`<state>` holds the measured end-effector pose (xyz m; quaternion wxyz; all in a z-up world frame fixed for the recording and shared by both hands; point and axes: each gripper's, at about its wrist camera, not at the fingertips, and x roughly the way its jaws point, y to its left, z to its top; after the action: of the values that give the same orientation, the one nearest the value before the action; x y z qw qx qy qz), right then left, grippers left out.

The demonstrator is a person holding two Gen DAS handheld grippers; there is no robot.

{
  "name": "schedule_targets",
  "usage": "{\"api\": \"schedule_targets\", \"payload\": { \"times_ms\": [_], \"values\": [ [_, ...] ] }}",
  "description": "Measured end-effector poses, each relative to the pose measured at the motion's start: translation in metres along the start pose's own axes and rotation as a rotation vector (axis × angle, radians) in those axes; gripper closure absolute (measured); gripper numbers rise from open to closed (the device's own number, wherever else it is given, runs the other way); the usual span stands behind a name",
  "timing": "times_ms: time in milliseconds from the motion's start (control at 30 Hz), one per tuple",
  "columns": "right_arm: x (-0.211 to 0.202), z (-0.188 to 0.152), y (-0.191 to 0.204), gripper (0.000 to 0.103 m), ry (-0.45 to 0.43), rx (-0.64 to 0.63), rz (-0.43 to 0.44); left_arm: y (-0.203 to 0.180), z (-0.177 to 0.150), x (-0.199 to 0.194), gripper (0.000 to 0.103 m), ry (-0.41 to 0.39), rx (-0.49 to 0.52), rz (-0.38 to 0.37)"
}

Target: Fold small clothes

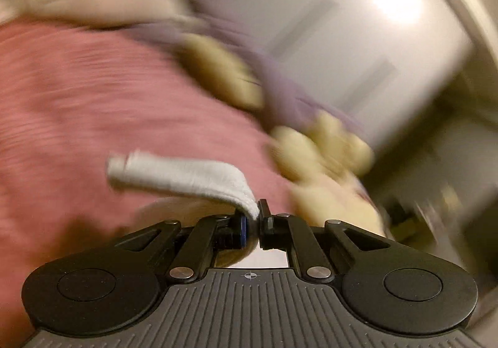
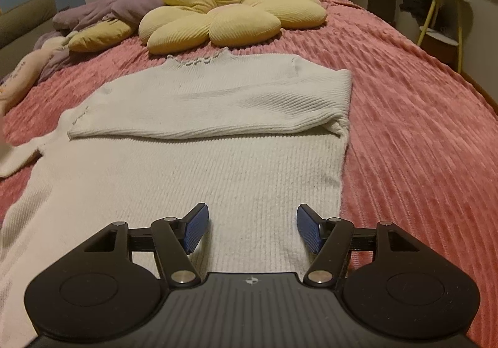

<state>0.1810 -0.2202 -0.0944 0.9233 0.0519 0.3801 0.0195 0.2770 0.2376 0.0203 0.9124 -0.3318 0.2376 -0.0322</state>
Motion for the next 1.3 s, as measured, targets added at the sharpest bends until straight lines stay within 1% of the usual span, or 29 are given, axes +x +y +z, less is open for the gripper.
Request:
{"api": "schedule_targets", "payload": {
  "times_ms": [67, 100, 133, 167, 200, 267, 333, 433, 500, 600, 667, 733, 800, 833, 933, 967, 1000, 1067, 1133, 1200, 1233, 1300],
  "values": [
    [-0.004, 0.001, -0.003, 0.04, -0.006, 0.013, 0.003, -0.055, -0.026, 0.018, 0.093, 0.074, 0.118, -0.086],
    [-0.005, 0.001, -0.005, 0.04, -0.012, 0.018, 0.005, -0.076, -0.042, 0.026, 0.091, 0.116, 0.164, -0.109],
    [-0.008, 0.002, -0.007, 0.04, -0.017, 0.024, 0.007, -0.095, -0.06, 0.036, 0.079, 0.166, 0.213, -0.119],
    [-0.009, 0.003, -0.009, 0.04, -0.018, 0.028, 0.007, -0.11, -0.08, 0.046, 0.055, 0.22, 0.261, -0.125],
    [-0.01, 0.004, -0.011, 0.04, -0.018, 0.032, 0.006, -0.12, -0.097, 0.054, 0.047, 0.265, 0.3, -0.114],
    [-0.014, 0.008, -0.014, 0.04, -0.022, 0.031, 0.006, -0.125, -0.12, 0.059, 0.047, 0.296, 0.334, -0.088],
    [-0.019, 0.014, -0.016, 0.04, -0.038, 0.012, 0.006, -0.116, -0.134, 0.056, 0.045, 0.302, 0.335, -0.04],
    [-0.022, 0.027, -0.015, 0.04, -0.064, -0.018, 0.026, -0.085, -0.135, 0.051, 0.043, 0.304, 0.292, 0.057],
    [-0.017, 0.037, -0.011, 0.04, -0.066, -0.031, 0.049, -0.063, -0.132, 0.047, 0.043, 0.302, 0.289, 0.14],
    [-0.004, 0.056, 0.0, 0.04, -0.055, -0.047, 0.118, -0.036, -0.117, 0.043, 0.043, 0.291, 0.291, 0.203],
    [0.009, 0.07, 0.008, 0.04, -0.05, -0.055, 0.177, -0.024, -0.111, 0.042, 0.042, 0.3, 0.27, 0.216],
    [0.026, 0.081, 0.018, 0.04, -0.017, -0.073, 0.244, -0.018, -0.11, 0.043, 0.038, 0.301, 0.255, 0.218],
    [0.046, 0.088, 0.03, 0.04, 0.019, -0.099, 0.28, -0.015, -0.112, 0.044, 0.037, 0.301, 0.259, 0.228],
    [0.056, 0.09, 0.036, 0.04, 0.038, -0.11, 0.294, -0.014, -0.112, 0.046, 0.037, 0.3, 0.264, 0.231],
    [0.083, 0.095, 0.051, 0.041, 0.08, -0.122, 0.276, -0.013, -0.114, 0.051, 0.036, 0.304, 0.263, 0.237],
    [0.091, 0.095, 0.053, 0.045, 0.088, -0.11, 0.277, -0.012, -0.117, 0.046, 0.035, 0.305, 0.263, 0.237],
    [0.097, 0.096, 0.054, 0.052, 0.1, -0.088, 0.283, -0.012, -0.118, 0.048, 0.034, 0.305, 0.263, 0.237],
    [0.108, 0.097, 0.056, 0.056, 0.119, -0.05, 0.304, -0.013, -0.12, 0.049, 0.033, 0.305, 0.265, 0.238],
    [0.114, 0.096, 0.06, 0.061, 0.121, -0.052, 0.305, -0.015, -0.121, 0.051, 0.033, 0.304, 0.27, 0.24],
    [0.117, 0.096, 0.066, 0.088, 0.118, -0.063, 0.314, -0.018, -0.122, 0.053, 0.033, 0.299, 0.281, 0.244],
    [0.117, 0.095, 0.068, 0.092, 0.117, -0.063, 0.327, -0.02, -0.123, 0.054, 0.032, 0.297, 0.287, 0.247],
    [0.111, 0.099, 0.067, 0.093, 0.094, -0.06, 0.346, -0.022, -0.122, 0.055, 0.031, 0.296, 0.304, 0.252]
  ]
}}
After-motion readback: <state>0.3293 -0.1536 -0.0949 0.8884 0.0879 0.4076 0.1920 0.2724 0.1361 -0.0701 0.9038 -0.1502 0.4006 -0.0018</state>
